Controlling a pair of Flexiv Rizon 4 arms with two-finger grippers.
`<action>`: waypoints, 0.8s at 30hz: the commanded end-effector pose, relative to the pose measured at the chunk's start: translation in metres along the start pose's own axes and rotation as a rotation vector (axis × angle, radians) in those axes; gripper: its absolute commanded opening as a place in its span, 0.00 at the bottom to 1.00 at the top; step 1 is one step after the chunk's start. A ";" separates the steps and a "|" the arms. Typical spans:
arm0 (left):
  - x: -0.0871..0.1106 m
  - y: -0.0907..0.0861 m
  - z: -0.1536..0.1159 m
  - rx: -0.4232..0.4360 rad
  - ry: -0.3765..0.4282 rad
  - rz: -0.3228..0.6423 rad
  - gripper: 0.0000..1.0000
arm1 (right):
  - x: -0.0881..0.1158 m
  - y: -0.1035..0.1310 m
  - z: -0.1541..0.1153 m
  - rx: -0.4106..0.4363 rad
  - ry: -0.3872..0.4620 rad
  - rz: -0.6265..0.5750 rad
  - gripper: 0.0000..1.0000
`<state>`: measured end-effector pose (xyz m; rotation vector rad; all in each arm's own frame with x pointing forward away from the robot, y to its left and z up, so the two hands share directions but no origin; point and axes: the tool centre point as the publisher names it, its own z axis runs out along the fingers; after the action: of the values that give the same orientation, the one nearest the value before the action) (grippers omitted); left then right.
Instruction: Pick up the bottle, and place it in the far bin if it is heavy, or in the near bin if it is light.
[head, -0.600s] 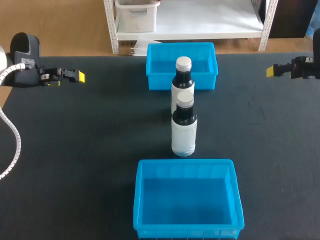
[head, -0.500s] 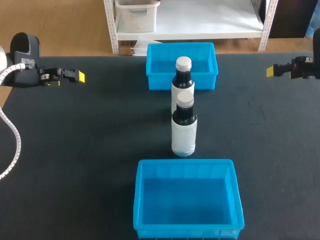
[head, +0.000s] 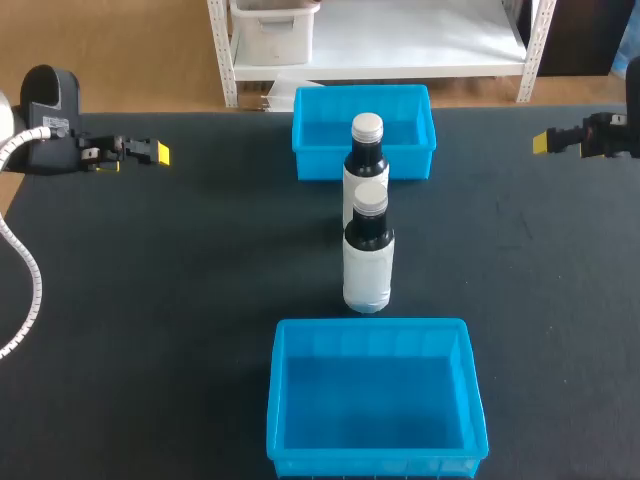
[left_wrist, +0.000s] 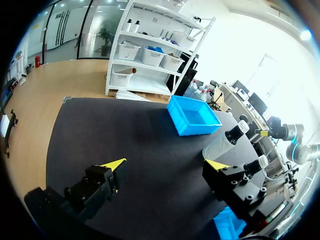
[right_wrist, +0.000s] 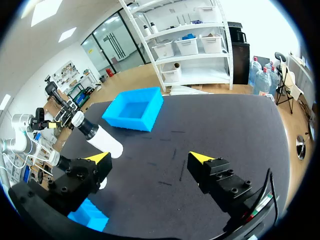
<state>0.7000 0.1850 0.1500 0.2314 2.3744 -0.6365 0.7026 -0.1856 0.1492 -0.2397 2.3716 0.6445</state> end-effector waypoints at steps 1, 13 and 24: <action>0.000 0.000 0.000 0.000 0.000 0.000 1.00 | -0.005 -0.005 0.000 -0.094 -0.008 -0.116 1.00; 0.000 0.000 0.000 0.000 0.000 0.000 1.00 | -0.006 -0.002 -0.015 -0.569 0.211 -0.764 1.00; 0.000 0.000 0.000 0.000 0.000 0.000 1.00 | -0.006 -0.002 -0.015 -0.569 0.211 -0.764 1.00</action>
<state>0.7000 0.1850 0.1500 0.2314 2.3744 -0.6365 0.6948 -0.1914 0.1630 -1.0814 2.1192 0.5236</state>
